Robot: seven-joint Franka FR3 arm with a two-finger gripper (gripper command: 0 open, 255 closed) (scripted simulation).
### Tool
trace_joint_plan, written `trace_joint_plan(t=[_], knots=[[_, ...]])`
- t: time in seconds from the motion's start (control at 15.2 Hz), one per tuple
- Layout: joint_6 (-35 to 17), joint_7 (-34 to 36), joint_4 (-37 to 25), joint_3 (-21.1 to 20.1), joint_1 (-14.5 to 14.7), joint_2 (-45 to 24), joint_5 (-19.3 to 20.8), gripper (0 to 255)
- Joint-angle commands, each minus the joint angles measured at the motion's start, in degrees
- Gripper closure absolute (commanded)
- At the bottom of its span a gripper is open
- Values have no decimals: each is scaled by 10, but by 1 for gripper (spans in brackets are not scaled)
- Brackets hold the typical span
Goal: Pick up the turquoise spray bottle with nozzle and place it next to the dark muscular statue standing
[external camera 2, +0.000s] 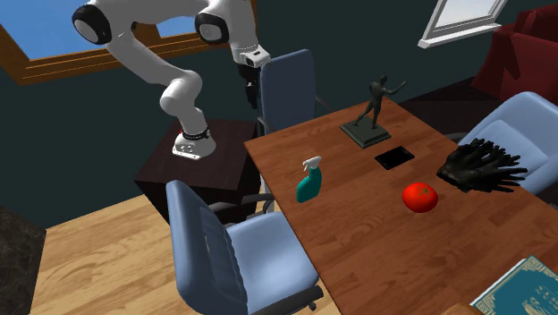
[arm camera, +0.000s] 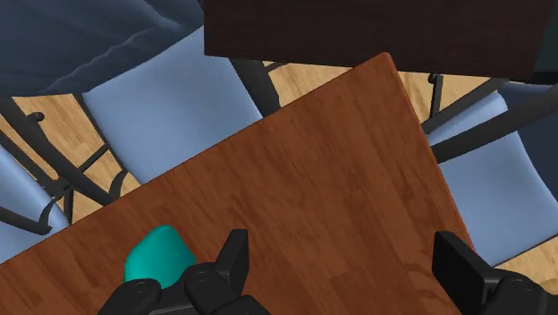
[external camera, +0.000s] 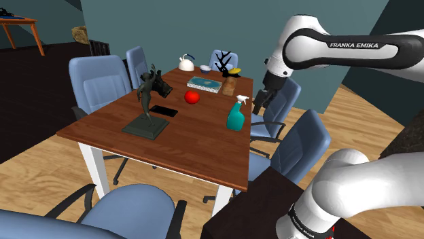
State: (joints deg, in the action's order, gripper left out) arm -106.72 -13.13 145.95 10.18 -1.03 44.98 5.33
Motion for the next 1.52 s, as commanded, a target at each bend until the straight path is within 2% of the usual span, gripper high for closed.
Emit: trace_joint_plan(t=[0.0, 0.26, 0.46, 0.66, 0.86, 0.99, 1.12, 1.25, 1.32, 1.39, 1.45], knots=[[-44, -46, 19, 34, -2, -7, 11, 0], [-128, -139, 28, 109, 5, -51, 21, 0], [-189, -215, 21, 170, 22, -98, 13, 0], [-244, -301, 2, 238, 55, -154, -14, 0], [-288, -401, -30, 316, 108, -218, -68, 0], [-309, -479, -57, 375, 156, -266, -124, 0], [-317, -573, -91, 443, 214, -323, -205, 0], [-302, -689, -135, 518, 277, -403, -325, 0], [-278, -759, -162, 548, 296, -460, -405, 0], [-243, -823, -190, 556, 290, -523, -484, 0], [-212, -871, -218, 540, 260, -573, -542, 0]])
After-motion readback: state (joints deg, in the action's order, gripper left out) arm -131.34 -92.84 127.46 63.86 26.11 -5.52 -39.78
